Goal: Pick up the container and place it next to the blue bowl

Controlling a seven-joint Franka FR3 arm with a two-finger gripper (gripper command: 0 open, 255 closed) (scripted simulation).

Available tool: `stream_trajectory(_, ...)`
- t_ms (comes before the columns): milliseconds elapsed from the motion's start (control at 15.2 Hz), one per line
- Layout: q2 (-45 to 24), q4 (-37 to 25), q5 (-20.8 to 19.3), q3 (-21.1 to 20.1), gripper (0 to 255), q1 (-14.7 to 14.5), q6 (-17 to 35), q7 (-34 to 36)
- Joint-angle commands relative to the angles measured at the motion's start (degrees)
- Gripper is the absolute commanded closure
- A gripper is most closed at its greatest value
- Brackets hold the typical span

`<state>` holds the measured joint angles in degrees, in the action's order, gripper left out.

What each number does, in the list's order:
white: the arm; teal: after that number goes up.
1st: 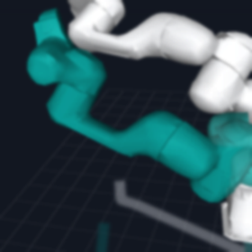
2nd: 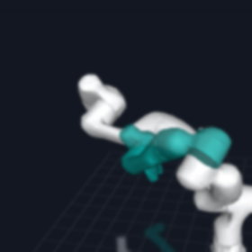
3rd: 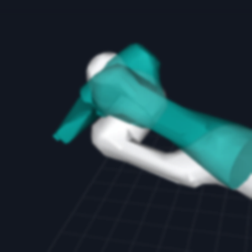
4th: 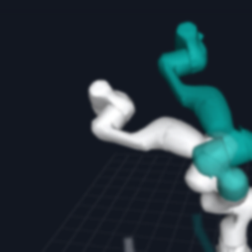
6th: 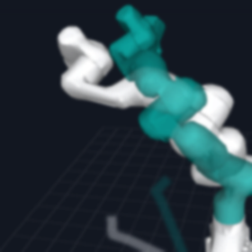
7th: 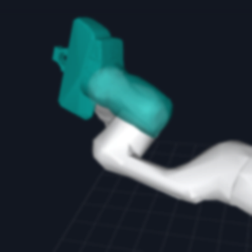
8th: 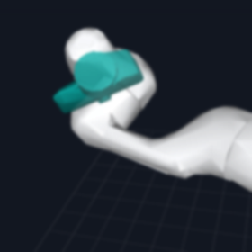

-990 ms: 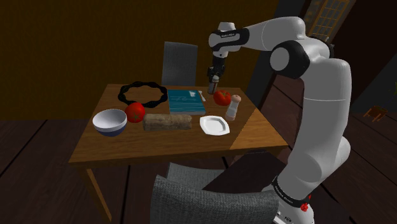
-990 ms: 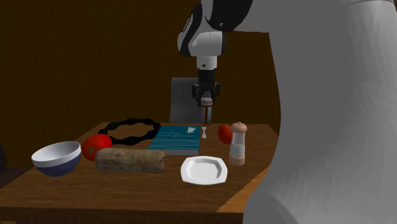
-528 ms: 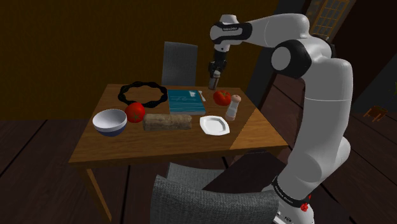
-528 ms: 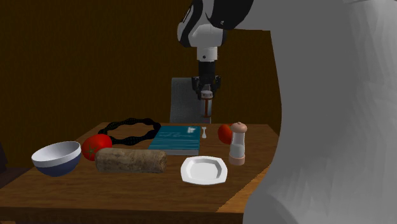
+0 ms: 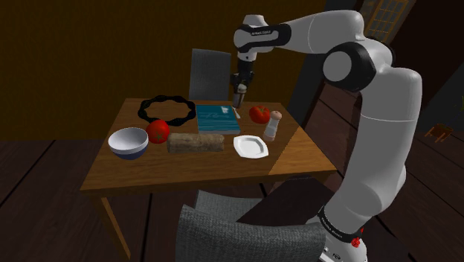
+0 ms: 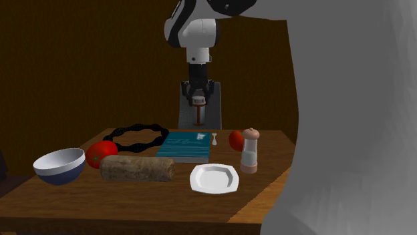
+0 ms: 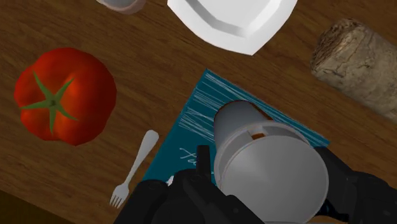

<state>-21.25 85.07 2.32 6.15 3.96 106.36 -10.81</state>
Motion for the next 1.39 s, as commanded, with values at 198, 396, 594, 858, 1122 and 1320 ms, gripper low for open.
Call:
stream_trajectory(198, 1.8, 2.4, -0.9, -1.9, 255, -4.4, 0.7, 6.4)
stream_trajectory(396, 2.0, 2.6, -1.3, -3.0, 255, -6.9, 0.8, 10.1)
stream_trajectory(594, 1.7, 2.2, -1.7, -4.2, 255, -9.4, 0.6, 13.7)
stream_trajectory(858, 0.6, 0.4, -2.2, -5.7, 255, -12.6, 0.0, 18.6)
stream_trajectory(1122, -1.4, -2.6, -2.8, -7.1, 255, -15.9, -1.1, 23.3)
stream_trajectory(1320, -3.5, -5.9, -3.2, -8.0, 255, -18.4, -2.2, 26.8)
